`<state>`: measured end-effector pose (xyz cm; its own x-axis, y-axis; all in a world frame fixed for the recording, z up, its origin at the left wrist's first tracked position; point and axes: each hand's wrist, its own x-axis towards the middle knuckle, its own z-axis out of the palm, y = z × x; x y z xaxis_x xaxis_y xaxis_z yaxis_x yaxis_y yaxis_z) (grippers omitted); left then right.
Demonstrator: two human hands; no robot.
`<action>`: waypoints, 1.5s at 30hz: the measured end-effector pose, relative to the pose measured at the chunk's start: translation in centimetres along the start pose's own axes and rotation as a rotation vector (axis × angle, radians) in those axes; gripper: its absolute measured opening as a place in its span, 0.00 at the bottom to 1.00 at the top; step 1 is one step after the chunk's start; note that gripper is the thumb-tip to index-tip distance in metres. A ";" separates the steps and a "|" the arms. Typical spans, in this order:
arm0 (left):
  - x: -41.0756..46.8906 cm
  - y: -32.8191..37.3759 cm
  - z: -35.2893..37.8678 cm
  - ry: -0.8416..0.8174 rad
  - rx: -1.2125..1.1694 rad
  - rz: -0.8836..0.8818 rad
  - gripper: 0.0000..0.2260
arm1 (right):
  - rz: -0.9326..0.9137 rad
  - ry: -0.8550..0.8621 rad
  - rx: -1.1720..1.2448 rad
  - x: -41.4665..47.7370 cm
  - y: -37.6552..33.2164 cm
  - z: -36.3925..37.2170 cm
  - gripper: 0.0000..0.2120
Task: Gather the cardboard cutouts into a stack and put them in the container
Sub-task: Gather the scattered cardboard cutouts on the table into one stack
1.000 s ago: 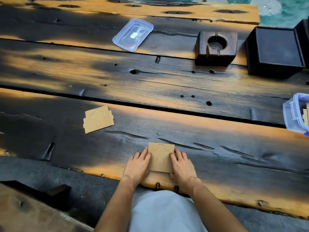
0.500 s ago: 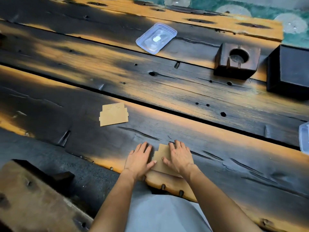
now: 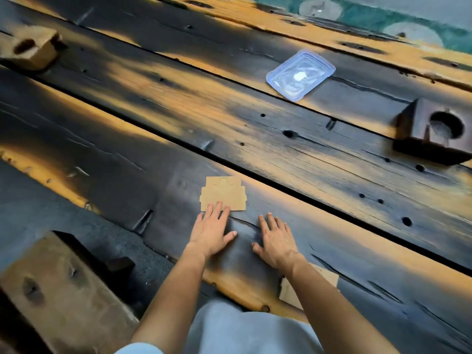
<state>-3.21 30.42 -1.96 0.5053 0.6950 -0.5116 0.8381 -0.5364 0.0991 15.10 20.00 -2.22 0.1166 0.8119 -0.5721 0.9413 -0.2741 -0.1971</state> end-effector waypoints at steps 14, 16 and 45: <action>5.0 -8.3 -1.1 -0.135 -0.012 -0.023 0.38 | -0.049 -0.055 -0.042 9.8 -6.3 -3.2 0.41; 5.7 -8.9 -1.2 -0.147 -0.006 -0.008 0.39 | -0.036 -0.084 -0.038 10.1 -6.7 -3.1 0.41; 10.0 -12.1 -1.6 -0.185 0.038 0.135 0.46 | 0.050 -0.045 -0.004 12.4 -7.2 -4.1 0.50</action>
<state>-7.95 44.60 -6.94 0.5627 0.5182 -0.6441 0.7557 -0.6382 0.1468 11.12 34.13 -4.59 0.1498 0.7733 -0.6161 0.9359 -0.3118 -0.1639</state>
